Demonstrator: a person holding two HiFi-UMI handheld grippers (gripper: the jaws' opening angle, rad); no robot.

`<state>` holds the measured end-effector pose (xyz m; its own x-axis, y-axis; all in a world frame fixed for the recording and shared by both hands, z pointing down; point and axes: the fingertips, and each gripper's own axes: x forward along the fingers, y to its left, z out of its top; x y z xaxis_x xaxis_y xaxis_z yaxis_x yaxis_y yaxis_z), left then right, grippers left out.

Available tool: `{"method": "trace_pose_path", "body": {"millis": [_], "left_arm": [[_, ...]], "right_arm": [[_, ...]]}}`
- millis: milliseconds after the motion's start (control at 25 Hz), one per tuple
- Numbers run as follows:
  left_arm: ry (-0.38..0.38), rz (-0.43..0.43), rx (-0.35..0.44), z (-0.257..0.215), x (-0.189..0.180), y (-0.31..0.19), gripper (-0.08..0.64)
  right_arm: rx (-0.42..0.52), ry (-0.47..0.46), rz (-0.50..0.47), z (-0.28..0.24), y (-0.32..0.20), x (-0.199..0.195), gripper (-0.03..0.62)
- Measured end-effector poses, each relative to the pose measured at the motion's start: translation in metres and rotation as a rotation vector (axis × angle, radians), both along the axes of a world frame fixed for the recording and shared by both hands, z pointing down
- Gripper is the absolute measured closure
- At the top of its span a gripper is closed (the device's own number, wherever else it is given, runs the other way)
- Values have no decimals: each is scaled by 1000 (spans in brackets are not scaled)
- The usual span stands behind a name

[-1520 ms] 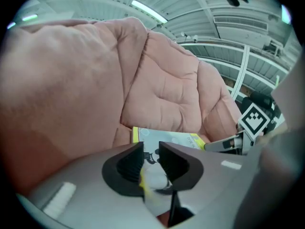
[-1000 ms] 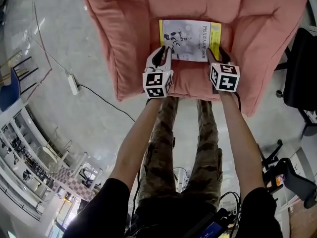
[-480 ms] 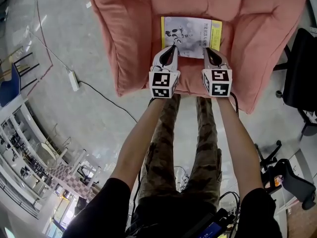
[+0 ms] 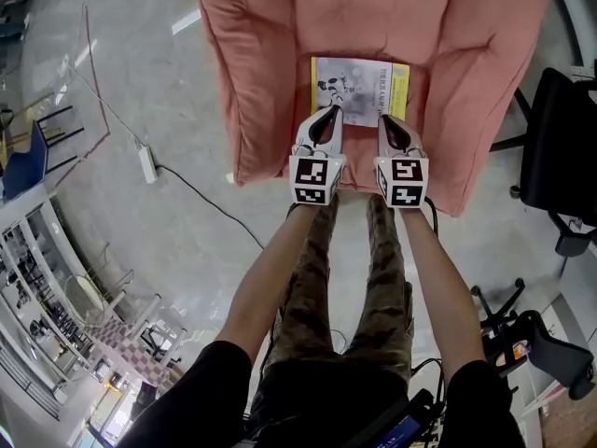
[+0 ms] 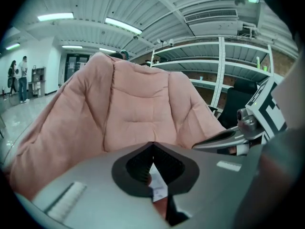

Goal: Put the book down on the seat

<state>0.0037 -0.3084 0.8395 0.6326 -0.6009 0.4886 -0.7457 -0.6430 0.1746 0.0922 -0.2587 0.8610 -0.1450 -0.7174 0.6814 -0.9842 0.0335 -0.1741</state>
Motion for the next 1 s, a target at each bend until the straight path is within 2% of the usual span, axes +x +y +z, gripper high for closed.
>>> {"method": "trace_pose_path", "body": {"millis": [280, 520, 800, 1000], "left_arm": [[41, -12, 61, -88, -10, 15, 563], [77, 23, 139, -180, 6, 23, 563], [120, 68, 282, -304, 8, 14, 563], [151, 73, 361, -377, 6, 16, 563]], "right_arm": [[82, -20, 4, -90, 12, -7, 580], [196, -27, -39, -184, 0, -15, 580], [348, -42, -6, -303, -16, -19, 580], [419, -58, -4, -372, -3, -22, 580]]}}
